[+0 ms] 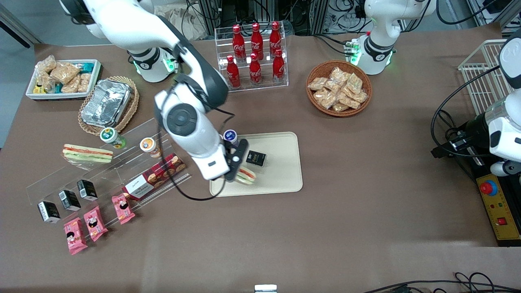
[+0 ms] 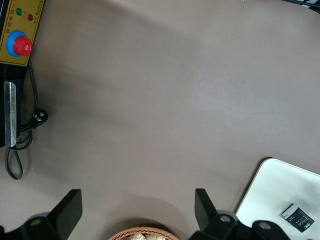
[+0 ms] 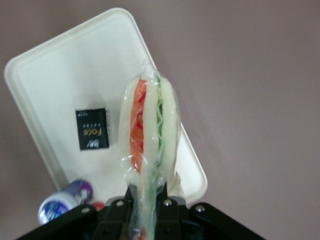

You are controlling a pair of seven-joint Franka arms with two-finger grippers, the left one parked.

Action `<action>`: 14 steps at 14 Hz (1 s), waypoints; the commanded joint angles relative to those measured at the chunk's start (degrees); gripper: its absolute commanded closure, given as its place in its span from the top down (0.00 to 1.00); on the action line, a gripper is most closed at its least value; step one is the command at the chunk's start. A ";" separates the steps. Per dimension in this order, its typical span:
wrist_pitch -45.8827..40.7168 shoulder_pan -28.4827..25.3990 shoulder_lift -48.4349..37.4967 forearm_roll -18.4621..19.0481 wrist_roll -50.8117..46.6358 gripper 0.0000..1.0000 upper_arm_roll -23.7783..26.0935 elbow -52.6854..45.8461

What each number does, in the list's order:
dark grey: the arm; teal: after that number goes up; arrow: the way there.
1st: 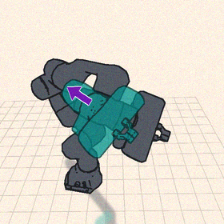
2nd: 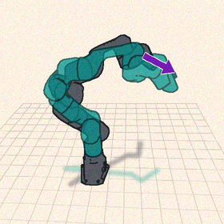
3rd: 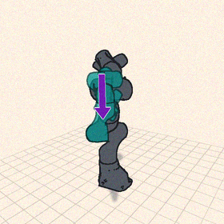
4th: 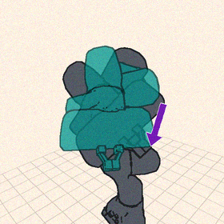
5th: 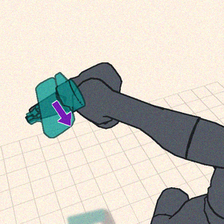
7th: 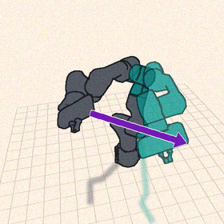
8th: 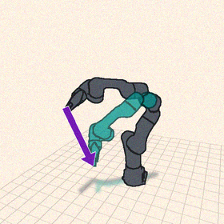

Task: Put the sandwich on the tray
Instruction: 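Carry the held sandwich over the white tray, then lower the sandwich onto the tray and open the right gripper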

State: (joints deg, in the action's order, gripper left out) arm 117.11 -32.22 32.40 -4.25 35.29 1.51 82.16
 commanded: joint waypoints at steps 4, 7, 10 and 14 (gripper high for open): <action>14.02 -2.49 5.82 -0.59 -0.22 0.19 -0.80 4.85; 14.91 -2.58 6.62 -0.59 -0.83 0.23 -0.80 5.03; 14.82 -2.58 6.54 -0.59 -5.12 0.97 -0.80 5.03; 13.77 -1.44 4.96 -1.29 -6.55 0.97 -0.89 4.94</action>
State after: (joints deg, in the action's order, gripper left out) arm 131.22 -34.24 39.03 -4.26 29.36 1.04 86.91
